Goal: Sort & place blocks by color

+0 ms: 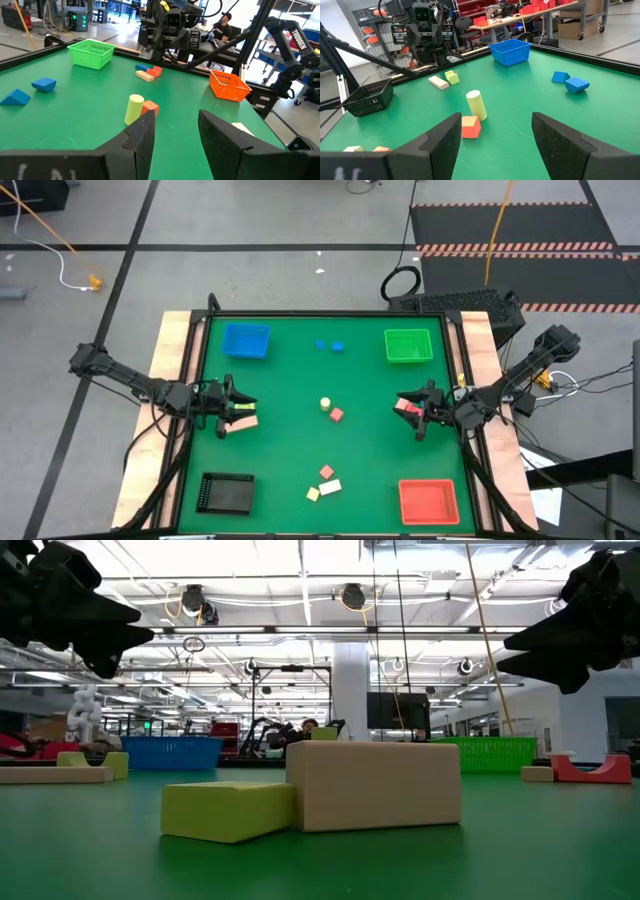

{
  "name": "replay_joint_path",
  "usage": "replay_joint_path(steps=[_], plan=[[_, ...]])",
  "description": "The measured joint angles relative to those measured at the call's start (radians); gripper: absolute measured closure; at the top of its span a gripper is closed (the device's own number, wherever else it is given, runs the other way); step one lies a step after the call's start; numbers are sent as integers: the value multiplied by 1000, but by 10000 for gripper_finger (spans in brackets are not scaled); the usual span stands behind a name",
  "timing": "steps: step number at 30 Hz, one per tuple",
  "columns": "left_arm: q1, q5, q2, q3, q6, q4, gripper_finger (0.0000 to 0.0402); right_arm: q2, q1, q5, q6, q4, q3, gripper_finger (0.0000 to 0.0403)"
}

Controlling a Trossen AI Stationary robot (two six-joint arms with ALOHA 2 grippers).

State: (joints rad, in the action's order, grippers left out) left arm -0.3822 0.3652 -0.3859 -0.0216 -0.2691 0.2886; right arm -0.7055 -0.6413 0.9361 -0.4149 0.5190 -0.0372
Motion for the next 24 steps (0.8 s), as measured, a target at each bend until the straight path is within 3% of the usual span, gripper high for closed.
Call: replay_joint_path(steps=[19, 24], plan=[[0, 0, 0, 0, 0, 0, 250, 0, 1, 4, -16, 163, 0, 169], [0, 0, 0, 0, 0, 0, 250, 0, 1, 4, 70, 228, 0, 169]])
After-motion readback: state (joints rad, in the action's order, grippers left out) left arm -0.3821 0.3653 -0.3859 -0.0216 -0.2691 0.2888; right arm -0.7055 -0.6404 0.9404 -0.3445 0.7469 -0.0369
